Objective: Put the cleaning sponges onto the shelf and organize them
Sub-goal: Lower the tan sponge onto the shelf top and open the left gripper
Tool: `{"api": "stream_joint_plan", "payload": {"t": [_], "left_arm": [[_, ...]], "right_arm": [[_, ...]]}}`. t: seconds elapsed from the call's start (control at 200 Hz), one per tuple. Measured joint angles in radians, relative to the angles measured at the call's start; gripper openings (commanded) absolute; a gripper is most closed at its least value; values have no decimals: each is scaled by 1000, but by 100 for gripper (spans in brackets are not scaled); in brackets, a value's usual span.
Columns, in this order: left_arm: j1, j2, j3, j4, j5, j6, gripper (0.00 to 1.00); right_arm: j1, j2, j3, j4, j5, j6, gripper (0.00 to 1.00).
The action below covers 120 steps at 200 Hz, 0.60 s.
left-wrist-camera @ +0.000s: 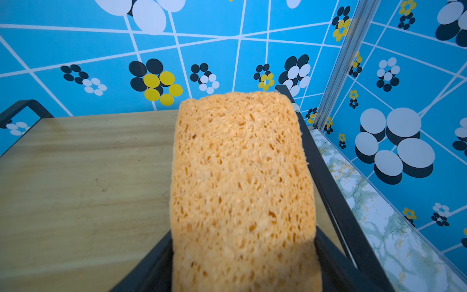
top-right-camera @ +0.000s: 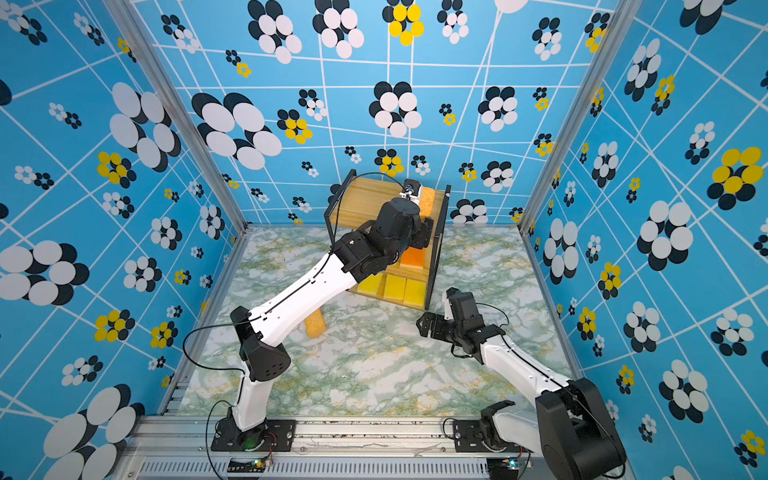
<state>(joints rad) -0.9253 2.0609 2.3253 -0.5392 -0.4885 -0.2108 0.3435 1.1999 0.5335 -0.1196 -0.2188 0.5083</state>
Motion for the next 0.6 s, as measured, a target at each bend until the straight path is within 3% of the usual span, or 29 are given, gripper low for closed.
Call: {"api": "stream_joint_plan", "payload": {"t": [0.415,0.6], "left_arm": [[0,0,-2,0,-10,-6,83],[0,0,-13,-1,-20,-7,91]], "right_arm": [[0,0,0,0,0,0,99],[0,0,0,0,0,0,99]]}}
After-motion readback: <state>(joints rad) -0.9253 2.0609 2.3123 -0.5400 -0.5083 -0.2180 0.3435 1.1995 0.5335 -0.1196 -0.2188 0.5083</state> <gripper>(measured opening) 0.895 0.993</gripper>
